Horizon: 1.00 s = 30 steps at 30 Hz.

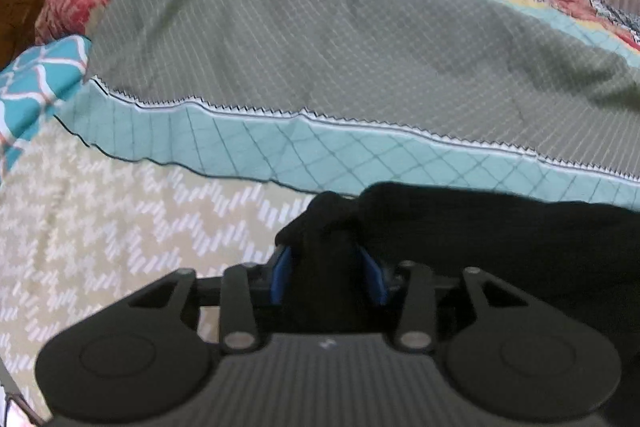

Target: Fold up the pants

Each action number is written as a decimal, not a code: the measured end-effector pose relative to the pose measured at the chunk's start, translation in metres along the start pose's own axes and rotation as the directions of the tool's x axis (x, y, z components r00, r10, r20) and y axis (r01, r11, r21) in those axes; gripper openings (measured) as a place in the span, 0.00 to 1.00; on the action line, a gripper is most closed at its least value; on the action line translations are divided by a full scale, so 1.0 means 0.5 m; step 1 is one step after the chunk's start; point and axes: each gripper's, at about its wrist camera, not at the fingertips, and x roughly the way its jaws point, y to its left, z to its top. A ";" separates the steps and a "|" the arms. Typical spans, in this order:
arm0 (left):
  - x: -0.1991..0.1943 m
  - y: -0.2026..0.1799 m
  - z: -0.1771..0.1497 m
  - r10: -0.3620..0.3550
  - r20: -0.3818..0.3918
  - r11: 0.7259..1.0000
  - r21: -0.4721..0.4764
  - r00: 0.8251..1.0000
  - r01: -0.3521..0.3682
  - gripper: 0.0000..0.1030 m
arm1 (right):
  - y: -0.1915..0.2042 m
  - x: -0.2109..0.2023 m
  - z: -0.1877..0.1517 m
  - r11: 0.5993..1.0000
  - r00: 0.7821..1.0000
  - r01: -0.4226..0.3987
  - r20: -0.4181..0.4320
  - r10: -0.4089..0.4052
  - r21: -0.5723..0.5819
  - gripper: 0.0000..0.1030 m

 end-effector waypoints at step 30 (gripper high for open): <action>-0.047 -0.059 0.019 -0.023 0.248 0.961 0.271 0.969 -0.047 0.05 | -0.043 0.034 0.020 0.833 0.984 -0.091 -0.081 0.160 0.546 0.10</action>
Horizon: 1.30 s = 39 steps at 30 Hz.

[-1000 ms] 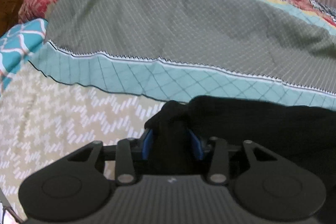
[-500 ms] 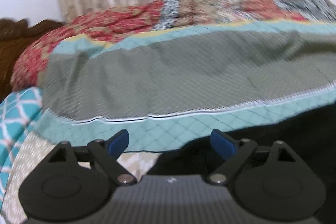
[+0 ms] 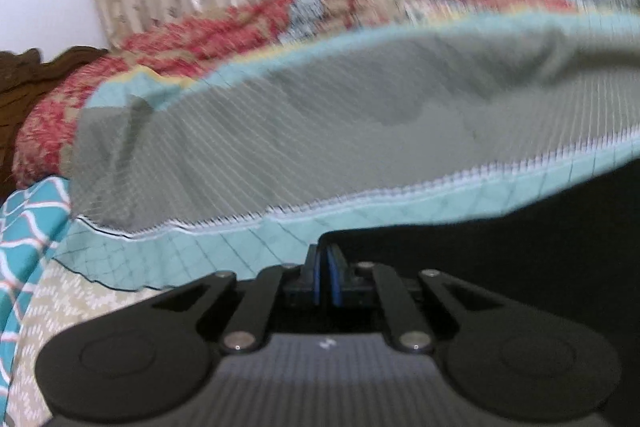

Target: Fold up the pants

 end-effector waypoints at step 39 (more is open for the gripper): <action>-0.406 0.253 -0.278 -0.334 -0.073 0.690 -0.699 0.940 0.191 0.88 | -0.575 -0.581 -0.316 0.961 0.982 -0.159 0.139 0.129 0.228 0.44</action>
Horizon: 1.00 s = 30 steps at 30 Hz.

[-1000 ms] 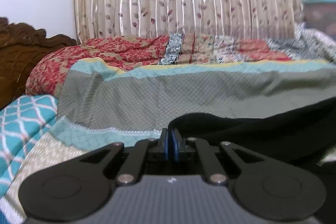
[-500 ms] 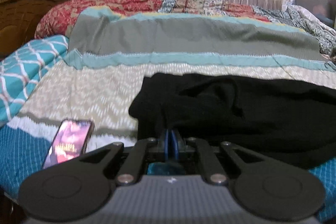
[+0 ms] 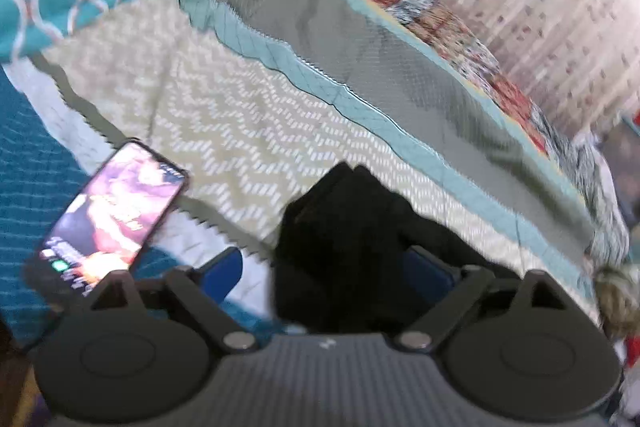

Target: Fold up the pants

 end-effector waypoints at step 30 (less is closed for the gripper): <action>-0.094 -0.071 -0.056 0.032 0.027 0.988 0.149 0.999 -0.035 0.26 | 0.567 -0.064 -0.463 0.264 0.624 -0.781 -0.701 0.345 -0.566 0.52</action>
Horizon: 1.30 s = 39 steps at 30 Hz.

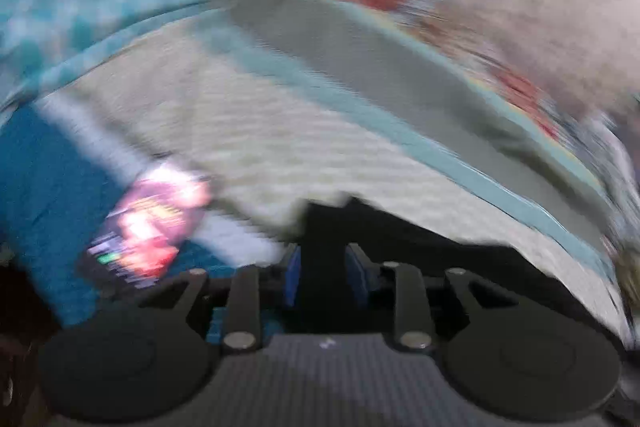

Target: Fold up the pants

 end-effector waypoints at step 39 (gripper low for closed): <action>0.124 -0.173 -0.014 0.064 -0.041 0.961 0.273 0.997 -0.050 0.40 | -0.056 -0.061 -0.106 0.998 0.996 -0.034 -0.077 0.038 0.062 0.10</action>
